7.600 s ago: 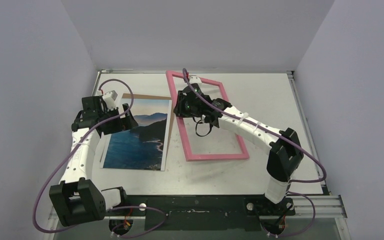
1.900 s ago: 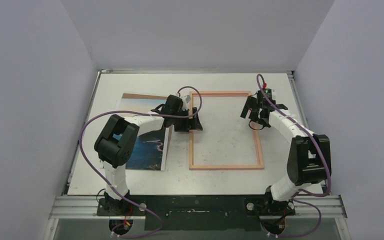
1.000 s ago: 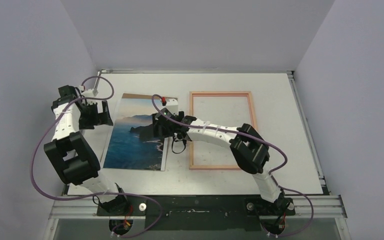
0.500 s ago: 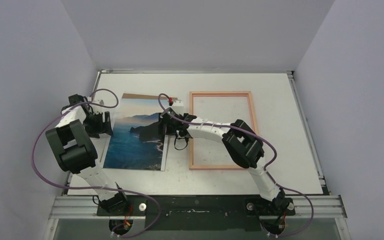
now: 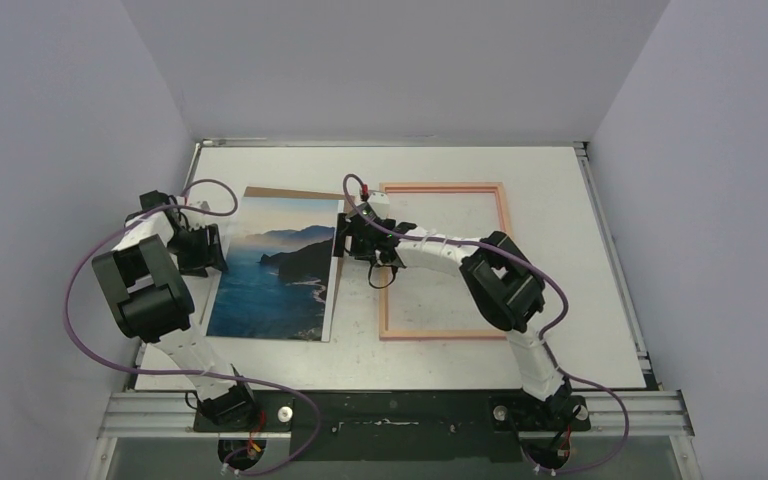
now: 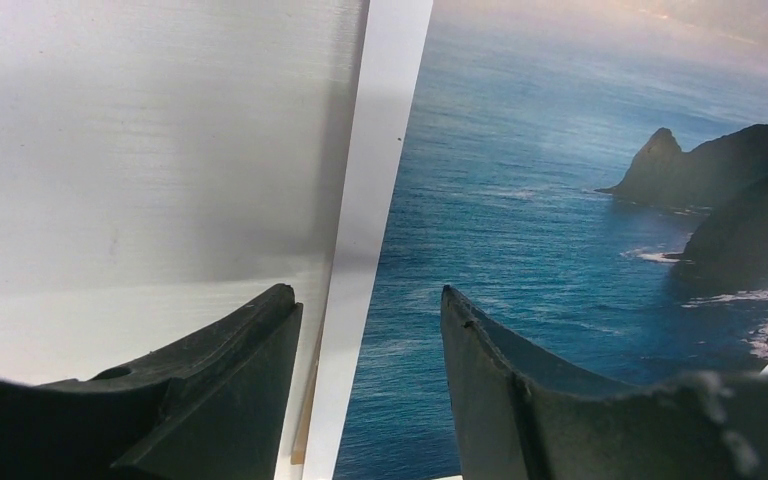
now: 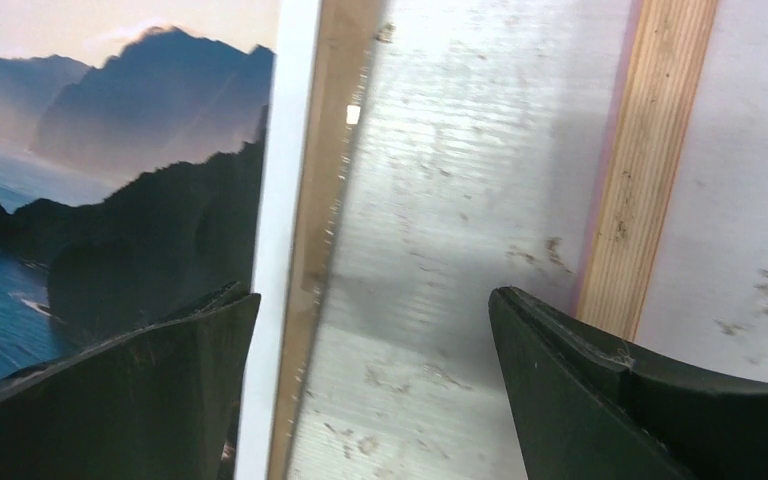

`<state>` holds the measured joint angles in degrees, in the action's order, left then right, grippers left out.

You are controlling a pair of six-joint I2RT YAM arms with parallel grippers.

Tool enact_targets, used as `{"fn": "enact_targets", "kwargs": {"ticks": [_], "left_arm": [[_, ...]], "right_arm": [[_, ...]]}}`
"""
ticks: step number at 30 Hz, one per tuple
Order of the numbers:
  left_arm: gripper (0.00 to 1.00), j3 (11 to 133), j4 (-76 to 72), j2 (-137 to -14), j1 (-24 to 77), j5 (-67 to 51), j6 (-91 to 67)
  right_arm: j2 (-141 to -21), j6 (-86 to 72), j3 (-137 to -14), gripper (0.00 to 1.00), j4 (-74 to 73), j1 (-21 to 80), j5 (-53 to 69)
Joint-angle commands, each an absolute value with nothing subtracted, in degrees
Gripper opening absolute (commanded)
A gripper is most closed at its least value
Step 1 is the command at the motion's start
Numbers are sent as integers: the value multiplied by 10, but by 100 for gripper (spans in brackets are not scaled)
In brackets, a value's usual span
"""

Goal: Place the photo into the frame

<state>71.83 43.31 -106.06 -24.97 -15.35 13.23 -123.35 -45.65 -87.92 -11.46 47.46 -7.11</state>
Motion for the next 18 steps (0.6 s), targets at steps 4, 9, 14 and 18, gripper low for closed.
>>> {"fn": "enact_targets", "kwargs": {"ticks": [4,9,14,18], "left_arm": [[55,717,420,-1028,-252,-187,135],[55,708,413,-1030,-251,-189,129],[51,694,400,-1041,-251,-182,126],[43,691,393,-1049,-251,-184,123]], "right_arm": [[-1159,-412,-814,90,-115,438,-56],[-1175,-428,-833,90,-91,447,-26],[-1233,-467,-904,90,-88,475,-5],[-1255,-508,-912,90,-55,481,22]]}}
